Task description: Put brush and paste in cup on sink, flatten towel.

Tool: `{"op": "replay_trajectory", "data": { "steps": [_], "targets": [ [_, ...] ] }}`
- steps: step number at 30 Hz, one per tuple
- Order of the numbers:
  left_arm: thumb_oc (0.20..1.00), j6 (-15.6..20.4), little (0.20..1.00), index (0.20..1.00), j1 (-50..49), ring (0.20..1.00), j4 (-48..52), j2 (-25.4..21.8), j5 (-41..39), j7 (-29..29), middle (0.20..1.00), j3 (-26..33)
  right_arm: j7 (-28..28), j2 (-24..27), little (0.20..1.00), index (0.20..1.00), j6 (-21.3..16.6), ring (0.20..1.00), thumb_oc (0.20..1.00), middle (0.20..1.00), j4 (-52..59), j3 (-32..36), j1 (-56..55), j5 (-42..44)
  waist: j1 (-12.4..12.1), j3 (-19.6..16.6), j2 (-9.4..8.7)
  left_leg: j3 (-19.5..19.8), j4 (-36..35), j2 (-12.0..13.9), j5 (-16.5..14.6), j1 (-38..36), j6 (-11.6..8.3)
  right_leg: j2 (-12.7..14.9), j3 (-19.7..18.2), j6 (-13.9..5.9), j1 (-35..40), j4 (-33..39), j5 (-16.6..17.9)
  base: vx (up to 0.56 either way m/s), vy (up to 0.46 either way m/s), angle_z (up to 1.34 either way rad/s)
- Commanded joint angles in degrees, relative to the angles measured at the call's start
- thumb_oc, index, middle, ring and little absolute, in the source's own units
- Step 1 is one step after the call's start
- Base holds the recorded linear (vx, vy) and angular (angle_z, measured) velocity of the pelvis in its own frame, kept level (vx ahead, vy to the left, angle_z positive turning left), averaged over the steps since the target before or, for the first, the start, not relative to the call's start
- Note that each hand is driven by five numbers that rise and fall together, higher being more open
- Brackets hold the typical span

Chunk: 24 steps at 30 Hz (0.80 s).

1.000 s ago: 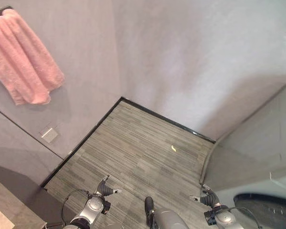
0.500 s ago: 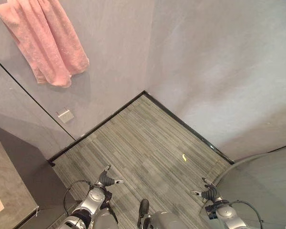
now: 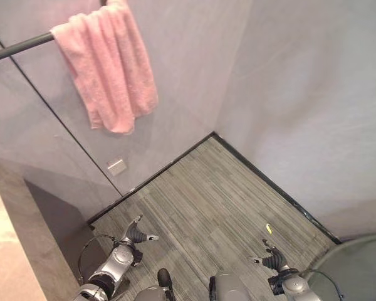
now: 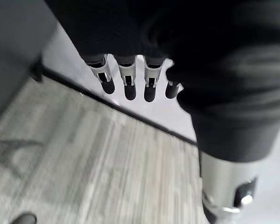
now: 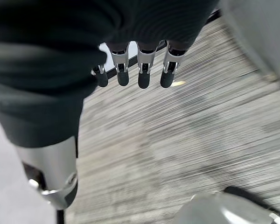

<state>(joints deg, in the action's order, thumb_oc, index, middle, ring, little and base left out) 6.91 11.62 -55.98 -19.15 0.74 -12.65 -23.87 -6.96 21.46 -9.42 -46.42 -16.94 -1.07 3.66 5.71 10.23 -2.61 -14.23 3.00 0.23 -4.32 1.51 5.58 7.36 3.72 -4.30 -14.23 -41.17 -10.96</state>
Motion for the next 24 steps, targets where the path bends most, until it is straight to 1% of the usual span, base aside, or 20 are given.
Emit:
{"op": "replay_trajectory", "data": {
  "steps": [1,3,5,6,7,8,9,10,11,13,14,15,16,17,19,20,21,22,23,24],
  "targets": [
    [1.0,2.2,1.0,1.0,-0.7,1.0,2.6,0.3,0.6,-0.1,1.0,0.3,1.3,2.7,1.0,1.0,-2.6,1.0,1.0,1.0,2.3,-0.8,-1.1,1.0,2.2,-0.2,-0.49,3.3,2.1,-1.1,1.5,0.8,-3.11,-4.1,-2.4,-2.41,-2.4,14.1,12.5,0.34,-0.081,0.64],
    [1.0,2.5,1.0,1.0,-0.4,1.0,1.0,0.7,0.5,-0.2,1.0,0.1,1.0,2.8,1.0,1.0,-2.4,1.0,1.0,1.0,0.9,-0.9,-0.9,0.7,2.5,0.1,-1.32,4.8,2.4,-1.6,0.5,0.0,-3.53,-3.7,-3.4,-3.01,-3.3,19.9,13.5,0.27,-0.116,0.83],
    [1.0,2.6,1.0,1.0,0.2,1.0,-0.3,1.2,0.2,-0.4,1.0,-0.1,0.8,2.7,1.0,1.0,-2.4,1.0,1.0,1.0,-0.3,-0.9,-0.6,0.9,2.9,0.2,-2.06,6.8,3.0,-2.2,-0.3,-0.8,-4.25,-3.3,-5.7,-4.1,-4.5,26.0,15.6,0.24,-0.131,0.82],
    [1.0,2.6,1.0,1.0,0.2,1.0,-0.4,1.3,0.1,-0.4,1.0,-0.2,0.8,2.7,1.0,1.0,-2.4,1.0,1.0,1.0,-0.4,-0.9,-0.6,0.9,3.0,0.3,-1.96,6.9,3.1,-2.1,-0.4,-0.8,-4.26,-3.3,-5.6,-4.1,-4.3,26.1,15.6,0.19,-0.125,0.79],
    [1.0,2.7,1.0,1.0,0.7,1.0,-1.0,1.4,0.0,-0.4,1.0,-0.3,0.8,2.7,1.0,1.0,-2.4,1.0,1.0,1.0,-1.5,-1.0,-0.2,1.0,3.1,0.1,-2.52,7.9,3.7,-2.5,-0.9,-0.9,-4.65,-3.7,-7.5,-4.48,-4.1,28.6,16.2,0.11,-0.075,0.71],
    [1.0,2.7,1.0,1.0,0.8,1.0,-1.0,1.5,0.0,-0.4,1.0,-0.3,0.8,2.6,1.0,1.0,-2.5,1.0,1.0,1.0,-1.6,-1.0,-0.1,1.0,3.2,0.2,-2.44,8.0,3.8,-2.4,-1.0,-0.9,-4.66,-3.7,-7.3,-4.47,-3.9,28.7,16.2,0.26,-0.24,0.28],
    [1.0,2.8,1.0,1.0,1.1,1.0,-2.0,1.4,0.4,-0.6,1.0,-0.8,1.2,2.4,1.0,1.0,-2.7,1.0,1.0,1.0,-2.5,-1.6,-0.4,1.8,3.3,0.1,-3.21,10.2,5.4,-2.7,-1.8,-0.9,-5.25,-5.6,-10.5,-4.09,-2.3,28.4,15.6,0.24,-0.254,0.19],
    [1.0,2.7,1.0,1.0,1.5,1.0,-2.8,1.4,0.3,-0.6,1.0,-0.9,1.3,2.4,1.0,1.0,-3.0,1.0,1.0,1.0,-2.6,-1.6,-0.4,2.3,3.3,-0.3,-3.51,10.8,6.7,-2.4,-1.8,-0.8,-5.69,-6.3,-11.0,-3.63,-1.7,27.9,15.1,0.33,-0.361,0.39],
    [1.0,2.8,1.0,1.0,1.8,1.0,-3.3,1.6,0.1,-0.9,1.0,-0.9,1.5,2.5,1.0,1.0,-3.2,1.0,1.0,1.0,-2.8,-1.8,-0.5,2.8,3.2,-0.5,-3.78,11.5,9.2,-2.1,-1.7,-0.2,-6.3,-7.0,-10.8,-3.02,-1.0,27.6,14.4,0.26,-0.295,0.98],
    [1.0,2.3,1.0,1.0,2.0,1.0,-3.9,2.4,-1.9,-1.2,1.0,-0.1,1.9,2.8,1.0,1.0,-3.4,1.0,1.0,1.0,-3.0,-2.0,-0.6,4.0,3.4,-0.8,-4.01,12.5,14.0,-0.6,-0.9,1.1,-7.88,-7.0,-8.1,-1.66,0.8,27.5,13.1,0.25,-0.294,1.27],
    [1.0,2.2,1.0,1.0,2.5,1.0,-4.4,3.0,-2.7,-1.4,1.0,-0.2,1.8,3.0,1.0,1.0,-3.4,1.0,1.0,1.0,-2.8,-2.1,-0.9,4.3,3.7,-1.1,-4.45,11.9,18.0,0.7,1.1,2.7,-8.9,-7.1,-6.9,-0.91,2.2,28.3,12.9,0.28,-0.358,0.99],
    [1.0,2.4,1.0,1.0,3.8,1.0,-4.3,3.4,-2.9,-1.8,1.0,-1.0,2.1,3.6,1.0,1.0,-3.8,1.0,1.0,1.0,-1.8,-2.5,-0.9,5.1,3.3,-0.9,-5.53,11.2,22.9,1.0,3.0,5.2,-9.13,-6.8,-5.5,0.05,4.4,29.3,12.8,0.24,-0.314,0.94],
    [1.0,2.5,1.0,1.0,4.0,1.0,-3.8,3.6,-3.5,-2.1,1.0,-1.1,2.3,3.7,1.0,1.0,-3.8,1.0,1.0,1.0,-1.4,-2.3,-1.0,6.4,3.6,-1.0,-5.62,10.2,24.0,1.6,2.6,6.2,-8.83,-6.9,-4.7,0.29,5.1,29.8,12.7,0.21,-0.253,1.09],
    [1.0,2.5,1.0,1.0,4.2,1.0,-3.5,3.8,-4.1,-2.5,1.0,-1.1,2.2,3.6,1.0,1.0,-3.7,1.0,1.0,1.0,-1.2,-2.1,-1.3,7.1,3.9,-1.1,-5.8,7.4,23.3,3.1,2.7,6.8,-8.55,-6.4,-4.0,0.28,5.4,30.0,12.5,0.12,-0.1,0.98],
    [1.0,2.5,1.0,1.0,4.4,1.0,-2.8,4.3,-3.9,-2.4,1.0,-1.9,1.9,3.4,1.0,1.0,-3.5,1.0,1.0,1.0,-2.0,-1.8,-1.6,7.6,4.4,-1.9,-5.31,2.3,13.9,8.3,3.5,7.0,-8.87,-5.1,-2.0,-0.58,6.7,31.8,11.3,0.15,0.011,0.7],
    [1.0,2.6,1.0,1.0,4.3,1.0,-2.8,4.4,-3.7,-2.6,1.0,-1.9,1.6,3.3,1.0,1.0,-3.6,1.0,1.0,1.0,-2.9,-1.3,-1.4,8.4,4.2,-2.4,-4.52,1.9,7.1,9.0,5.2,7.1,-9.55,-4.6,-1.4,-1.14,7.6,32.6,10.8,0.19,0.1,0.4],
    [1.0,2.5,1.0,1.0,4.2,1.0,-3.0,4.5,-3.5,-2.6,1.0,-2.0,1.4,3.1,1.0,1.0,-3.6,1.0,1.0,1.0,-3.3,-1.2,-1.1,8.5,4.1,-2.4,-4.01,2.4,4.7,9.5,6.2,6.9,-9.99,-4.5,-1.4,-1.34,7.6,32.6,10.6,0.21,0.16,0.42],
    [1.0,2.7,1.0,1.0,4.2,1.0,-3.1,4.3,-2.9,-2.7,1.0,-2.5,0.9,2.9,1.0,1.0,-3.8,1.0,1.0,1.0,-3.8,-0.8,-1.0,8.4,4.0,-2.5,-2.84,2.1,0.5,11.1,9.7,7.6,-11.12,-4.5,-1.0,-1.68,7.9,32.5,9.8,0.19,0.166,0.41],
    [1.0,2.6,1.0,1.0,4.0,1.0,-2.9,4.3,-2.1,-2.7,1.0,-3.2,1.0,2.9,1.0,1.0,-3.7,1.0,1.0,1.0,-3.8,-0.7,-0.7,8.5,4.0,-2.4,-2.66,3.5,0.9,10.4,9.4,7.0,-11.11,-3.6,-1.3,-1.92,7.8,32.0,9.8,0.21,0.185,0.5],
    [1.0,2.5,1.0,1.0,3.8,1.0,-2.9,4.3,-1.5,-2.6,1.0,-3.4,0.8,2.7,1.0,1.0,-3.5,1.0,1.0,1.0,-4.1,-0.7,-0.4,8.1,3.8,-2.4,-2.52,4.9,2.8,9.2,7.9,7.3,-10.75,-2.9,-1.7,-2.04,8.1,31.8,9.6,0.14,0.105,0.26]
  ]
}}
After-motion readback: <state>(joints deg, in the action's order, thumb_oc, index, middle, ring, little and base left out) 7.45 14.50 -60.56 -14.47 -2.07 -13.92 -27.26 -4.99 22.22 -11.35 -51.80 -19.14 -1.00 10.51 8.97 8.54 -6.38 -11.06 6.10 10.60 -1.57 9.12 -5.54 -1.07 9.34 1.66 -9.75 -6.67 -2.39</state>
